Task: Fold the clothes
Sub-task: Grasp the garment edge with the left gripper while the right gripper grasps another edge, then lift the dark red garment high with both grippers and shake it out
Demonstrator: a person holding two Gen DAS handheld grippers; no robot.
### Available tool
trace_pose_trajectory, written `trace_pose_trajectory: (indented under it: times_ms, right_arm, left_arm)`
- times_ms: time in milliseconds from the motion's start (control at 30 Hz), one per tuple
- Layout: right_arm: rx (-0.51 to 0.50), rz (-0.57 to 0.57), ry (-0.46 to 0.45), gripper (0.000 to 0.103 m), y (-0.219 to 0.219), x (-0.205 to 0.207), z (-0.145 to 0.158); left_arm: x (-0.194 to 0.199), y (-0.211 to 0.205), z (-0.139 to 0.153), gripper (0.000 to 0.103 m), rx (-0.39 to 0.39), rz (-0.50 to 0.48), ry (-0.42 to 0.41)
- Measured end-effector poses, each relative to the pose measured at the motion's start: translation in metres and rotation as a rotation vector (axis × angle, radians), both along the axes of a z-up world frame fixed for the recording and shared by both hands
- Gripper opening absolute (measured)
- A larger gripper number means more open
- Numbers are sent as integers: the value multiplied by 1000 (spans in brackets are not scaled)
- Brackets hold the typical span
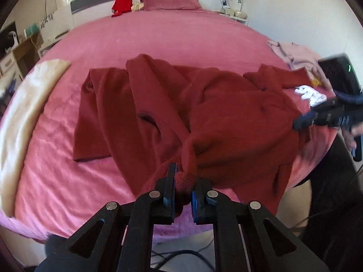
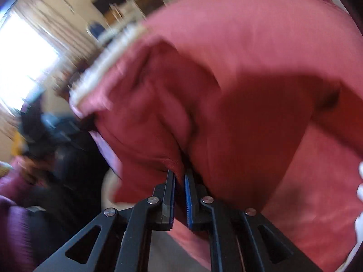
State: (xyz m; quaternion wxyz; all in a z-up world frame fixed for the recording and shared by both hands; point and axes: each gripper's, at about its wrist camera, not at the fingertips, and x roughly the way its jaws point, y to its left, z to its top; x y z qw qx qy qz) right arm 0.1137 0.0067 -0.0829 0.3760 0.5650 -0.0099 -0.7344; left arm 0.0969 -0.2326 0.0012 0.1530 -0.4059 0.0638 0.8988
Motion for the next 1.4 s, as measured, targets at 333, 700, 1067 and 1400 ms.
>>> trace_pose_trajectory:
  times_ms: [333, 700, 1067, 1400]
  right_arm:
    - [157, 186, 93, 26, -21, 3, 3]
    - [247, 114, 153, 26, -36, 11, -5]
    - [310, 70, 182, 29, -46, 16, -16]
    - [305, 0, 300, 7, -45, 27, 13]
  left_arm:
    - [9, 28, -48, 32, -25, -92, -163]
    - [-16, 36, -76, 48, -102, -136, -266]
    - [-18, 13, -73, 47, 113, -59, -300]
    - [-10, 20, -54, 11, 66, 37, -238]
